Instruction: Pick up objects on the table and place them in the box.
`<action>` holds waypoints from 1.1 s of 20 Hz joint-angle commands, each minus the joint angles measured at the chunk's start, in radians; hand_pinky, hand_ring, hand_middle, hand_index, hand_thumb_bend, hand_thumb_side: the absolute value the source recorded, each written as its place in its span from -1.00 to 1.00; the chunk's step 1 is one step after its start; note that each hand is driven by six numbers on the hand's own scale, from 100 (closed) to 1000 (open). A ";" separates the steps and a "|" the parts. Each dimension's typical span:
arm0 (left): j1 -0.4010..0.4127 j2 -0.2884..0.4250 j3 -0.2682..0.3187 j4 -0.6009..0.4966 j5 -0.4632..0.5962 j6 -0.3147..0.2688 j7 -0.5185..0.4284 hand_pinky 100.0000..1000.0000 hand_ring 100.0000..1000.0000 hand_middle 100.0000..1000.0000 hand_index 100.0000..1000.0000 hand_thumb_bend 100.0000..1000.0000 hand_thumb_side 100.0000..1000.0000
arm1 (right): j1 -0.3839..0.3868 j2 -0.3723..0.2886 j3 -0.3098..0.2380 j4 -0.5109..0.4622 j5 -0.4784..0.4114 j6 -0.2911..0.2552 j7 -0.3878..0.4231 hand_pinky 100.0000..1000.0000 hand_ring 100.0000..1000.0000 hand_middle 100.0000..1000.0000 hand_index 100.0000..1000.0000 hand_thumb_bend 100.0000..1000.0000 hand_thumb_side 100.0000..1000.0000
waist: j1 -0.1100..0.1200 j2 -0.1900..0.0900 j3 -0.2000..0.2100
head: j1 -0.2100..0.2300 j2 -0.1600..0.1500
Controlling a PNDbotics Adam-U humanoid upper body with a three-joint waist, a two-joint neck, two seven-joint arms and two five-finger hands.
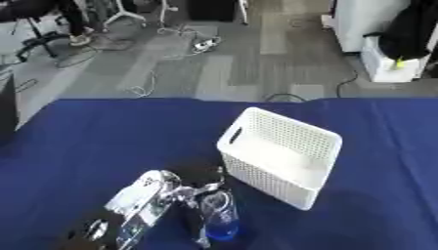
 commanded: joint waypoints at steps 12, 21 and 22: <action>0.035 -0.006 -0.008 0.037 0.133 0.037 0.329 -1.00 -1.00 -1.00 -0.86 -1.00 -1.00 | -0.011 -0.010 -0.013 -0.005 -0.006 -0.004 0.004 0.05 0.13 0.10 0.36 -1.00 0.59 | -0.007 -0.006 -0.001 | 0.006 -0.017; 0.032 0.015 -0.004 -0.041 0.256 0.052 0.426 -1.00 -1.00 -1.00 -0.88 -1.00 -1.00 | -0.009 -0.011 -0.015 -0.003 -0.006 -0.005 0.004 0.05 0.13 0.10 0.36 -1.00 0.59 | -0.005 -0.010 0.002 | 0.000 -0.016; 0.031 0.019 0.000 -0.059 0.268 0.061 0.426 -1.00 -1.00 -1.00 -0.88 -1.00 -1.00 | -0.009 -0.012 -0.015 -0.003 -0.006 -0.005 0.003 0.05 0.13 0.10 0.36 -1.00 0.58 | -0.005 -0.011 0.002 | -0.002 -0.016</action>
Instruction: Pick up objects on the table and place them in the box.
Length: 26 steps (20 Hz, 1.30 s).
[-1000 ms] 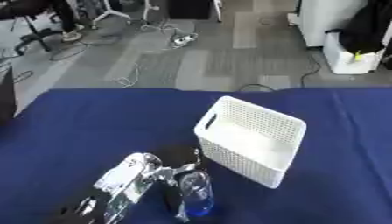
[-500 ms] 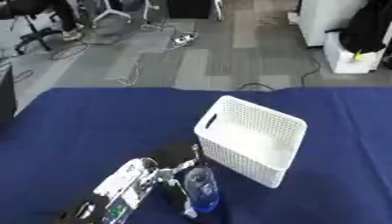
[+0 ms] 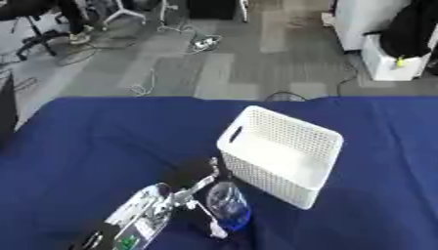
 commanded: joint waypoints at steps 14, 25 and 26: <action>-0.046 0.119 0.079 -0.277 0.136 0.165 -0.034 -1.00 -1.00 -1.00 -0.88 -1.00 -1.00 | 0.002 -0.017 -0.018 -0.004 -0.006 0.000 -0.003 0.05 0.13 0.10 0.36 -1.00 0.59 | 0.004 -0.034 0.011 | -0.037 -0.017; -0.107 0.112 0.129 -0.356 0.084 0.203 0.014 -1.00 -1.00 -1.00 -0.88 -1.00 -1.00 | 0.004 -0.019 -0.019 0.001 -0.009 0.000 -0.003 0.05 0.14 0.10 0.36 -1.00 0.58 | 0.004 -0.047 0.010 | -0.044 -0.027; -0.118 0.107 0.129 -0.351 0.078 0.202 0.017 -1.00 -1.00 -1.00 -0.88 -1.00 -1.00 | 0.004 -0.019 -0.019 0.001 -0.010 0.000 -0.003 0.05 0.14 0.10 0.36 -1.00 0.58 | 0.005 -0.048 0.009 | -0.043 -0.029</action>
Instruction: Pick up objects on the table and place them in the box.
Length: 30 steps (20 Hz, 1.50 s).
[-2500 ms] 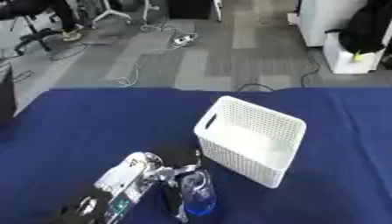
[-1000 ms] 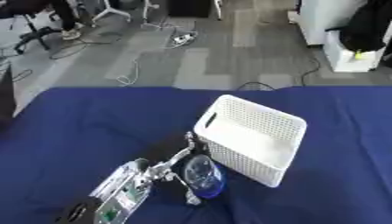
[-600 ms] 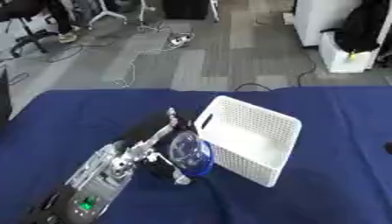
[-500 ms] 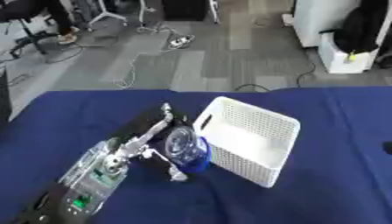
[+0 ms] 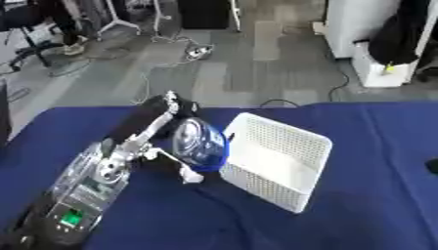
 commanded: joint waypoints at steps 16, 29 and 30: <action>-0.162 -0.089 0.003 0.183 -0.118 -0.068 0.081 -1.00 -1.00 -1.00 -0.87 -1.00 -1.00 | -0.029 -0.017 0.002 -0.013 -0.013 -0.006 0.011 0.05 0.14 0.10 0.36 -1.00 0.59 | 0.006 0.002 -0.045 | -0.003 -0.080; -0.209 -0.128 0.010 0.357 -0.192 -0.110 0.132 -1.00 -1.00 -1.00 -0.84 -1.00 -1.00 | -0.062 -0.011 0.005 -0.018 -0.017 -0.007 0.024 0.05 0.13 0.09 0.36 -1.00 0.60 | 0.028 0.049 -0.097 | 0.019 -0.097; -0.210 -0.129 0.010 0.367 -0.199 -0.110 0.128 -1.00 -1.00 -1.00 -0.77 -0.95 -1.00 | -0.062 -0.010 0.005 -0.018 -0.017 -0.007 0.024 0.05 0.13 0.09 0.35 -1.00 0.60 | 0.029 0.051 -0.099 | 0.020 -0.097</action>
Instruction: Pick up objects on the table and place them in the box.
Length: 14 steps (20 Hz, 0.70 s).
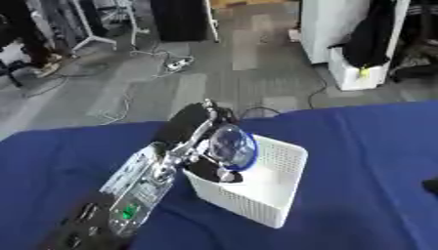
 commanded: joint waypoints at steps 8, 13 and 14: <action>-0.025 0.014 0.002 0.076 -0.178 -0.064 -0.324 1.00 0.53 0.56 0.70 -0.24 -0.12 | -0.007 -0.008 -0.010 -0.017 -0.004 0.000 0.007 0.05 0.13 0.09 0.35 -1.00 0.61 | 0.000 -0.006 -0.001 | 0.011 -0.004; -0.020 0.018 0.012 0.065 -0.201 -0.081 -0.434 1.00 0.76 0.74 0.82 -0.23 0.14 | -0.004 -0.007 -0.011 -0.015 -0.004 -0.001 0.008 0.05 0.13 0.09 0.35 -1.00 0.61 | -0.001 -0.008 0.004 | 0.007 -0.001; -0.019 0.019 0.013 0.061 -0.200 -0.082 -0.438 1.00 0.76 0.74 0.82 -0.21 0.17 | -0.003 -0.007 -0.012 -0.015 -0.004 -0.001 0.009 0.05 0.13 0.09 0.35 -1.00 0.61 | -0.001 -0.009 0.004 | 0.007 -0.001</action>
